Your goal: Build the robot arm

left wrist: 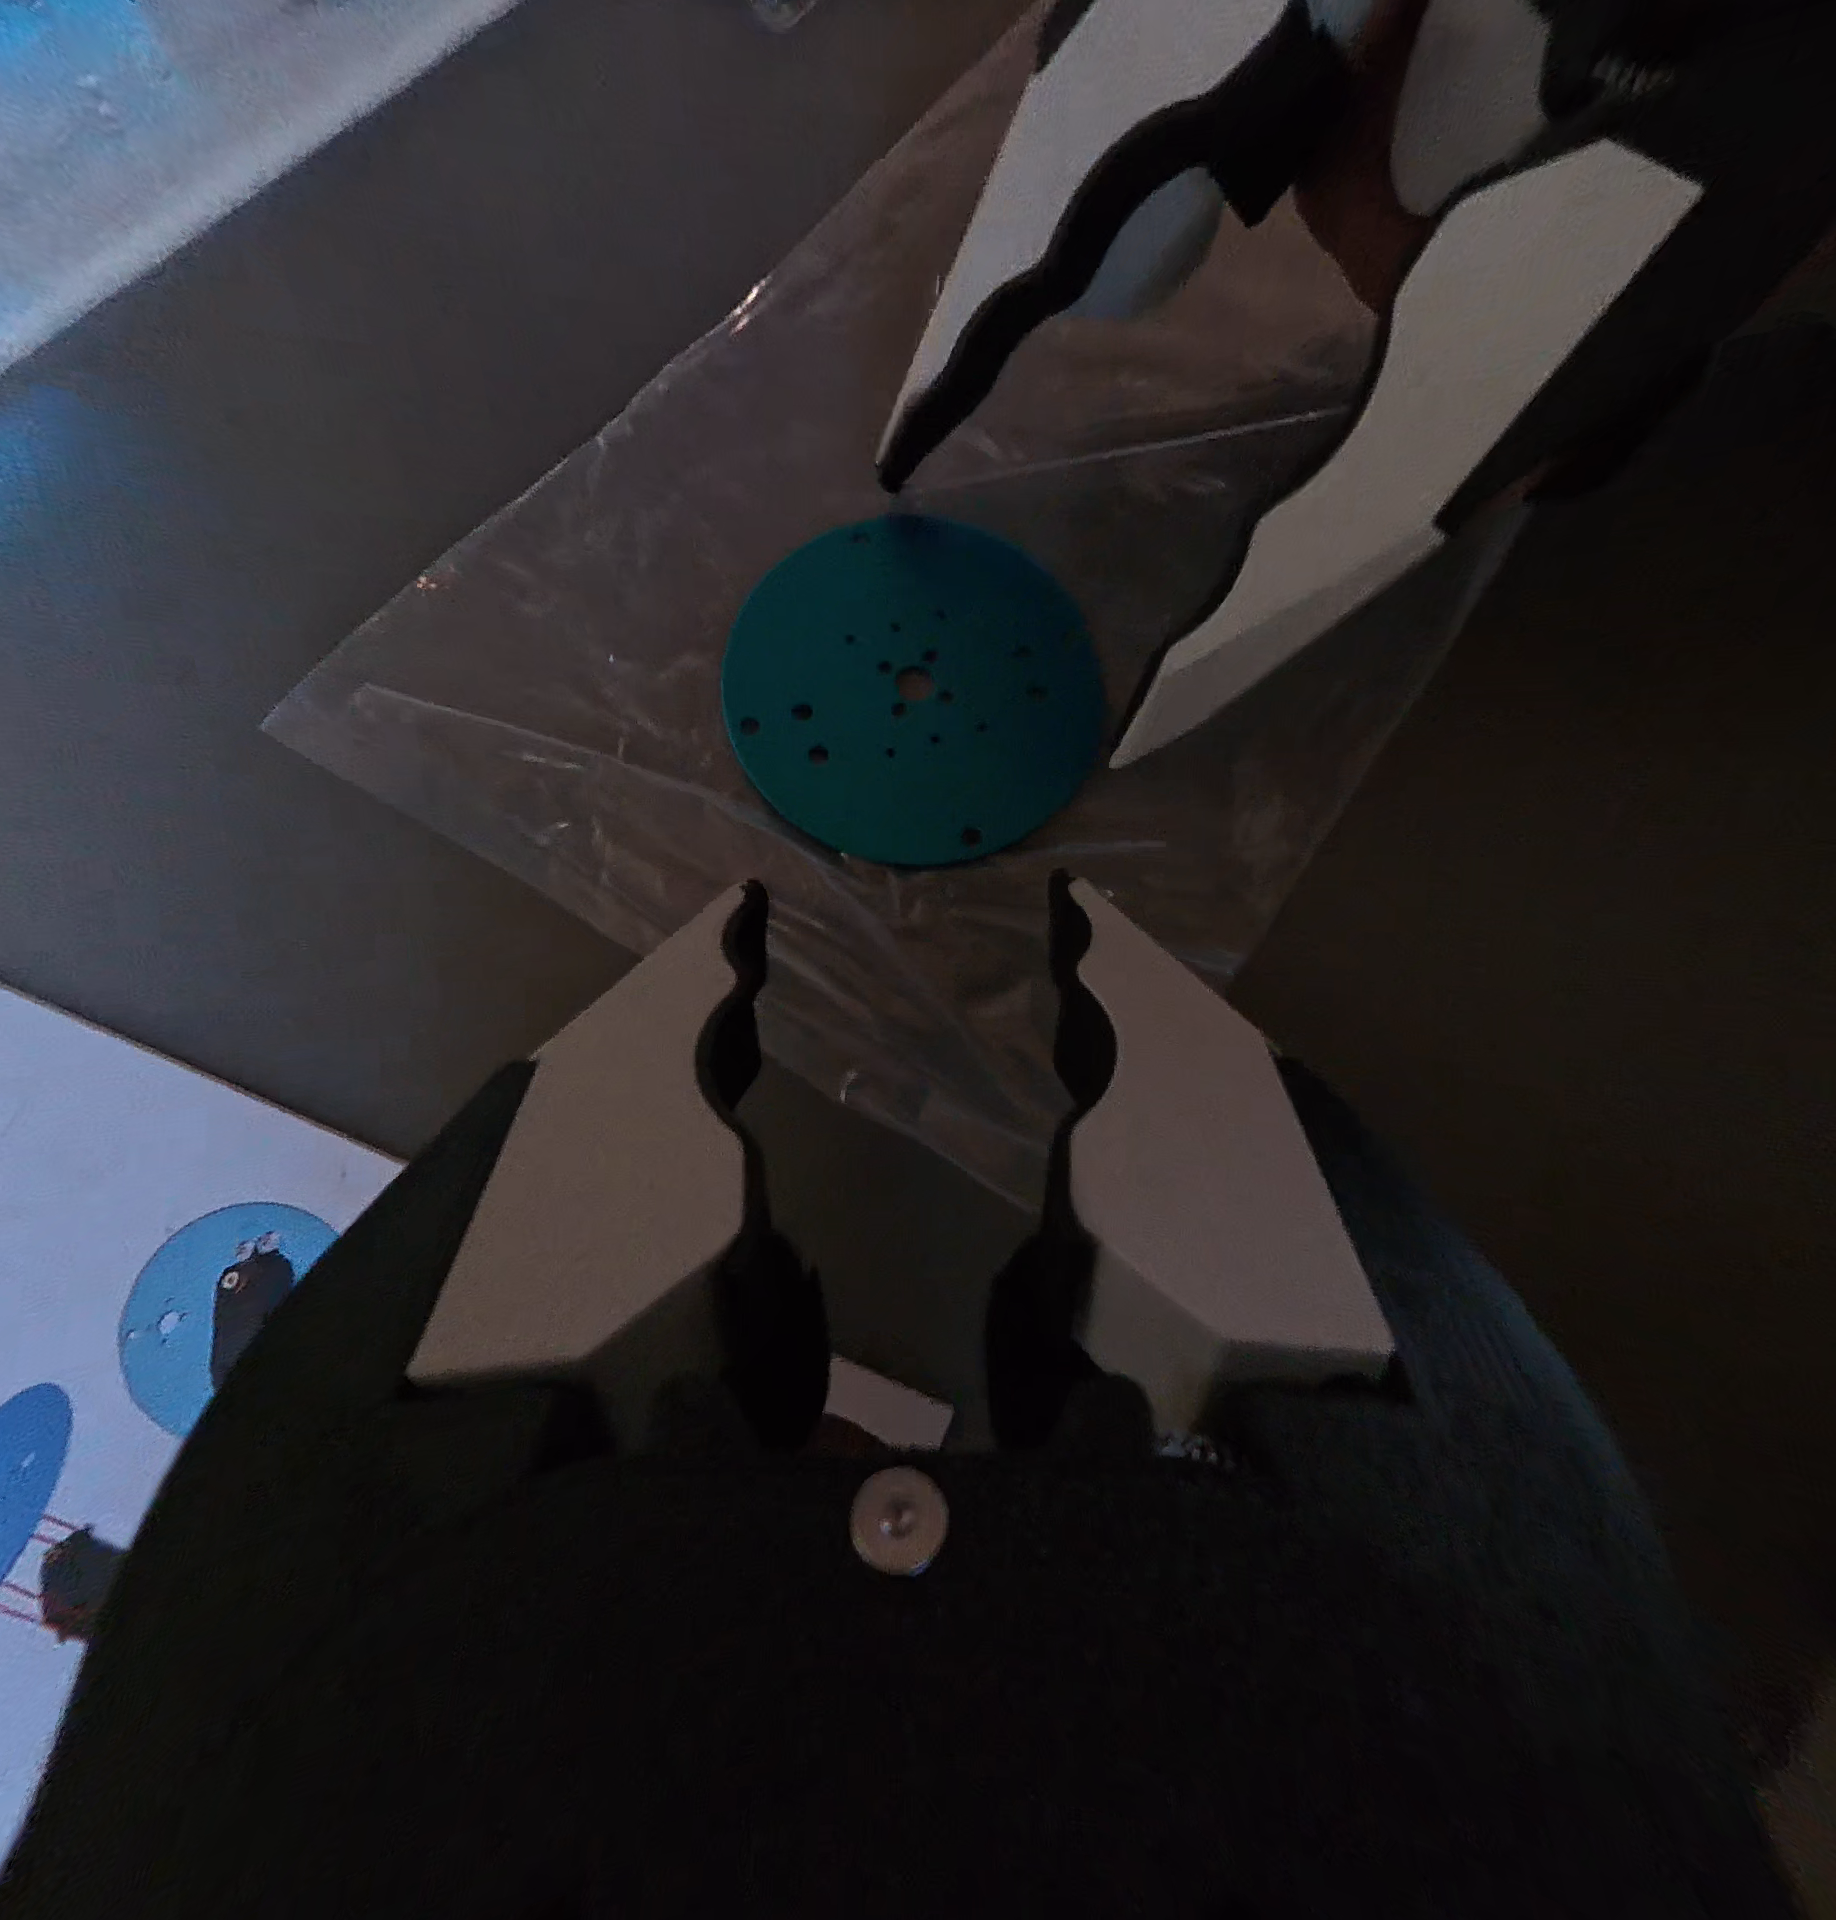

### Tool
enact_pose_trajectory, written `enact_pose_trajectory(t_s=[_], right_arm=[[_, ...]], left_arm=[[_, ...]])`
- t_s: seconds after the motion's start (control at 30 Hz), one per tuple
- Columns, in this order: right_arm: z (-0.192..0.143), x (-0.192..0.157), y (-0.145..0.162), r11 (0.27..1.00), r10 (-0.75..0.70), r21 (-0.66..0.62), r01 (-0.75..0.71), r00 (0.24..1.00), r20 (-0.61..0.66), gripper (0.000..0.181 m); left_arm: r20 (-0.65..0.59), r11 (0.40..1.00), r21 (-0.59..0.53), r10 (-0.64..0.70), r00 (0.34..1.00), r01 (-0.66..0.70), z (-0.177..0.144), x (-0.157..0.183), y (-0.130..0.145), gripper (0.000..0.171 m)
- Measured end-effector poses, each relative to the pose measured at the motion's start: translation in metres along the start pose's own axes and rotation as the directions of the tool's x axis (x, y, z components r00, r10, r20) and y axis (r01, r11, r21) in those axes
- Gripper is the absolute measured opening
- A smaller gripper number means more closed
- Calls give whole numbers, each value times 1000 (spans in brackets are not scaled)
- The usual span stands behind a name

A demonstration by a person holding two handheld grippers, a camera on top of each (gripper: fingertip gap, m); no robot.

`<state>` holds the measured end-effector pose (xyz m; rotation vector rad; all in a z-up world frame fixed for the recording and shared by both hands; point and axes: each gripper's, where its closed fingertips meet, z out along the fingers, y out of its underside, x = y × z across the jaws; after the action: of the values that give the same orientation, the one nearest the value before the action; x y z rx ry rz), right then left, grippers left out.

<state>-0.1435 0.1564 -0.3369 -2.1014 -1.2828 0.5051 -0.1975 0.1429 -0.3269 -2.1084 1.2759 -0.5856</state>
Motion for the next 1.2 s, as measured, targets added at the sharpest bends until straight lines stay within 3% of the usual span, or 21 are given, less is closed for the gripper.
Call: enact_pose_trajectory(t_s=[0.17,0.27,0.4,0.5,0.63,0.73,0.8,0.93,1.07,1.2], right_arm=[[3,5,-6,998,25,55,-24,1000,-8,72],[6,5,-8,996,-30,79,32,999,-29,68],[7,1,-9,996,-38,83,39,999,-19,68],[7,0,-9,995,-49,85,50,999,-12,67],[6,-6,-9,992,-85,93,84,996,6,66],[5,-14,-9,982,-157,110,155,988,6,38],[5,-9,-11,975,-189,109,196,979,-69,24],[1,-9,-17,960,-228,131,246,964,-139,36],[-15,7,-35,977,-73,195,87,995,-74,45],[-9,23,-31,982,136,115,-147,986,96,53]], left_arm=[[-2,997,15,-78,997,79,10,-7,-5,56],[-46,990,27,-141,989,142,9,-10,-12,55],[-34,987,59,-149,988,151,4,-24,-25,55],[-71,986,30,-164,984,166,11,-23,-30,55],[-17,988,-22,-155,988,155,23,-35,-24,55],[-56,983,-20,-183,982,182,24,-33,-26,55],[-70,982,-19,-189,980,188,23,-32,-26,55],[-77,985,-15,-173,982,173,22,-29,-25,55],[-73,993,-18,-121,990,120,19,-22,-20,55],[-31,1000,-16,-25,999,25,17,-17,-13,55]])
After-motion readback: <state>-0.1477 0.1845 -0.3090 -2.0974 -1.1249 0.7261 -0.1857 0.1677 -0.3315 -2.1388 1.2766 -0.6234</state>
